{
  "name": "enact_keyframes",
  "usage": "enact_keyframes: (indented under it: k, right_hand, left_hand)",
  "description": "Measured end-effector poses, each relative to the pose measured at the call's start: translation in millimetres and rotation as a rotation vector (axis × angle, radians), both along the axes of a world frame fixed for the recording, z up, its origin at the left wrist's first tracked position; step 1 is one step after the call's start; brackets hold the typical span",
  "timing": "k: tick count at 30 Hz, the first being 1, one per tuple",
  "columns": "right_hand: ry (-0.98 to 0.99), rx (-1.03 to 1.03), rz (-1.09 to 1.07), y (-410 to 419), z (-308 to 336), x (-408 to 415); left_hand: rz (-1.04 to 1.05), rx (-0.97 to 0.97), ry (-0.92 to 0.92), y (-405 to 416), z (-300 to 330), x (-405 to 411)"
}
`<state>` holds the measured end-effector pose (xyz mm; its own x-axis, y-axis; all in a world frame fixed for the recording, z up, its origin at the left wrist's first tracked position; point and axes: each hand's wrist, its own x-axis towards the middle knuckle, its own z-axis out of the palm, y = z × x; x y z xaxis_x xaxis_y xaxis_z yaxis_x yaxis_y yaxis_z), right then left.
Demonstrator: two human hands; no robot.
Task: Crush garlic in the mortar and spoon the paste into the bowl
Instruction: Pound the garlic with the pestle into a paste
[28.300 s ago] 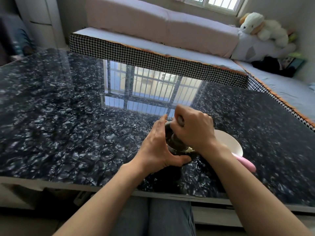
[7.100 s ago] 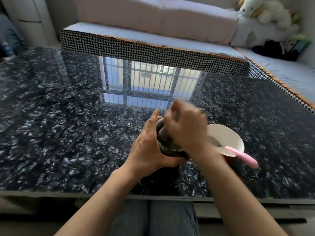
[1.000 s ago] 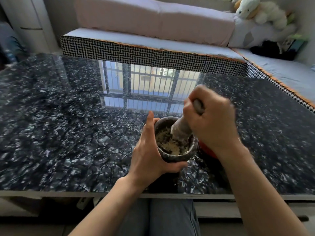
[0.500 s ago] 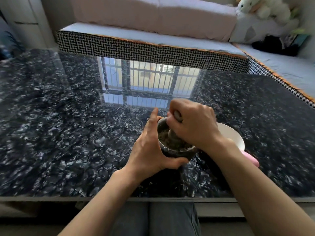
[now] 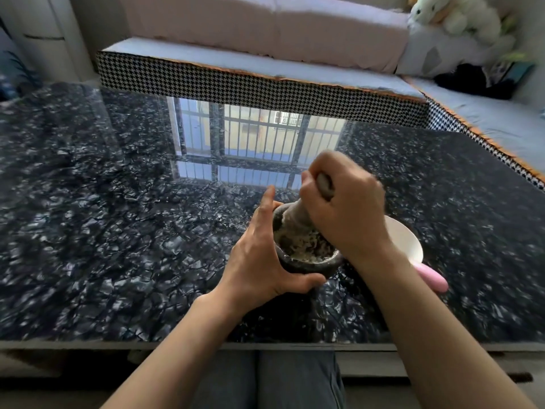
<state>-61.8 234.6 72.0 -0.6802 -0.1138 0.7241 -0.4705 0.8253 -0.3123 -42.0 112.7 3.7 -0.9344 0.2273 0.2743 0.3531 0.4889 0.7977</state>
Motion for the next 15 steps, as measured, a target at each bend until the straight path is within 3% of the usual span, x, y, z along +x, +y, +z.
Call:
enact_keyframes:
  k: [4,9,13,15]
  right_hand:
    - [-0.167,0.207,0.013,-2,-11,-3]
    - [0.001,-0.024,-0.045,12,12,-4]
    - [-0.113,0.268,0.002,-2,-9,-3]
    - [-0.11,0.277,-0.003,3,-1,-4]
  left_hand:
    - [-0.006,0.011,-0.009,-1,-1,-1]
    - [0.007,0.003,-0.005,-1,-1,-1]
    - [-0.002,0.002,-0.023,-1,-1,-1]
    - [0.003,-0.005,-0.012,-1,0,-1]
